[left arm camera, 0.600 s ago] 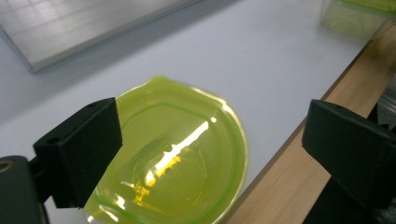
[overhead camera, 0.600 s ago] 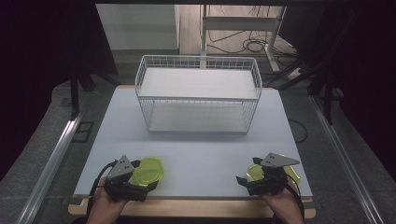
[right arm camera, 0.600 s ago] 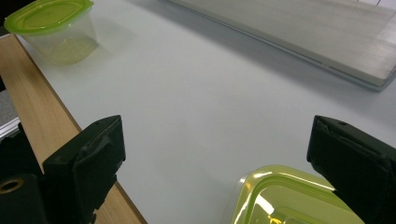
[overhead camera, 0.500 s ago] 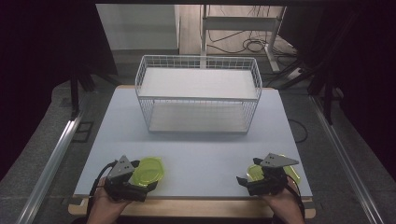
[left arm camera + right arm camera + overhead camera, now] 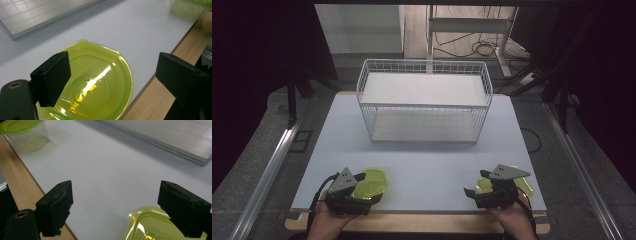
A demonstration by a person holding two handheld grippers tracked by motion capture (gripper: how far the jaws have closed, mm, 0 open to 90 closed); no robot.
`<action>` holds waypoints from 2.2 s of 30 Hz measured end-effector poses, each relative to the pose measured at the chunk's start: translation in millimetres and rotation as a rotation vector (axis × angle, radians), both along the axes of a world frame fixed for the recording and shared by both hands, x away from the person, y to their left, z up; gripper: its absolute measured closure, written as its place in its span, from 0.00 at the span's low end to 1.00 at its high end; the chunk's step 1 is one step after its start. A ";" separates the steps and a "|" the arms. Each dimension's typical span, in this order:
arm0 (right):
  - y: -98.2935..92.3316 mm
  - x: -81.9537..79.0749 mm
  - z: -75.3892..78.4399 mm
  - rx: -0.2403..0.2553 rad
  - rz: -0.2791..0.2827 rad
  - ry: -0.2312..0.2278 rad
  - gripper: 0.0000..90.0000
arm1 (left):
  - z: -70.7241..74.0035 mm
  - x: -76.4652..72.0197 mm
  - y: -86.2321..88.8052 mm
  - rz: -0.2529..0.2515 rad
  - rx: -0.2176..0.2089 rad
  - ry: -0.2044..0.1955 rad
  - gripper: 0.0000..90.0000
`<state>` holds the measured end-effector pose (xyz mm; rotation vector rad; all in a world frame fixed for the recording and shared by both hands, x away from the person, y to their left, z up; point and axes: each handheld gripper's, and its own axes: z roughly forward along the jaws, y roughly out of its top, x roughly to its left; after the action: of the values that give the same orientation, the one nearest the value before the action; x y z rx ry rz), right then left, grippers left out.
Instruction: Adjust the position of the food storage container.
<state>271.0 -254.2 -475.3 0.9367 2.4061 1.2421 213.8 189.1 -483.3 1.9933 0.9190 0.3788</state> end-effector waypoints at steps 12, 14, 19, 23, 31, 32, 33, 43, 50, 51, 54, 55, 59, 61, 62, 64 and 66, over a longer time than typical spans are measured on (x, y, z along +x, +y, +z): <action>-0.6 -1.3 1.2 -0.017 -0.008 -0.035 0.20 | 4.9 -6.1 -4.4 -0.069 -0.024 -0.014 0.42; -0.9 -2.0 2.0 -0.016 -0.012 -0.049 0.20 | 6.3 -7.6 -5.6 -0.083 -0.032 -0.009 0.53; -2.0 -2.6 3.3 -0.018 -0.013 -0.066 0.21 | 8.2 -9.8 -9.7 -0.107 -0.041 0.021 0.77; -1.6 -2.6 2.7 -0.018 -0.010 -0.068 0.21 | 5.5 -9.1 -13.2 -0.114 -0.031 0.039 0.96; 0.2 -2.7 1.0 -0.035 0.009 -0.068 0.21 | 0.6 -7.2 -22.9 -0.130 -0.034 0.081 1.00; 0.1 -2.5 0.7 -0.038 0.008 -0.068 0.21 | 0.2 -7.4 -24.9 -0.134 -0.022 0.083 1.00; -0.1 -2.5 0.9 -0.039 0.008 -0.066 0.20 | -0.3 -7.8 -27.0 -0.132 -0.012 0.085 1.00; 1.0 -2.7 0.7 -0.031 0.012 -0.063 0.21 | -12.7 2.3 -23.9 -0.096 0.007 0.154 1.00; 0.9 -2.3 0.1 -0.031 0.014 -0.056 0.20 | -15.6 8.5 -14.4 -0.056 -0.006 0.170 1.00; 0.9 -2.3 0.1 -0.033 0.013 -0.056 0.21 | -15.9 9.4 -12.5 -0.047 -0.006 0.171 1.00; 1.2 -2.0 -0.5 -0.031 0.012 -0.054 0.20 | -17.7 12.8 -5.4 -0.024 -0.005 0.180 1.00; 1.2 -2.0 -0.6 -0.031 0.012 -0.052 0.20 | -18.5 14.3 -2.7 -0.013 0.001 0.181 1.00; 1.3 -1.9 -0.9 -0.031 0.013 -0.050 0.20 | -19.3 19.1 10.1 0.024 -0.009 0.183 1.00; 1.3 -1.8 -1.0 -0.031 0.014 -0.049 0.20 | -19.7 21.4 17.1 0.039 -0.017 0.189 1.00; 1.3 -1.8 -1.0 -0.031 0.014 -0.049 0.20 | -19.7 21.4 17.1 0.039 -0.017 0.189 1.00; 1.1 -1.4 -1.4 -0.032 0.014 -0.043 0.21 | -20.1 24.3 26.4 0.066 -0.017 0.188 1.00; 0.8 -1.1 -1.8 -0.034 0.016 -0.042 0.21 | -20.5 26.7 33.0 0.078 -0.024 0.191 1.00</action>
<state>270.0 -253.4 -477.1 0.8752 2.3989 1.2108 240.5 222.1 -503.9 2.0008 1.1181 0.2225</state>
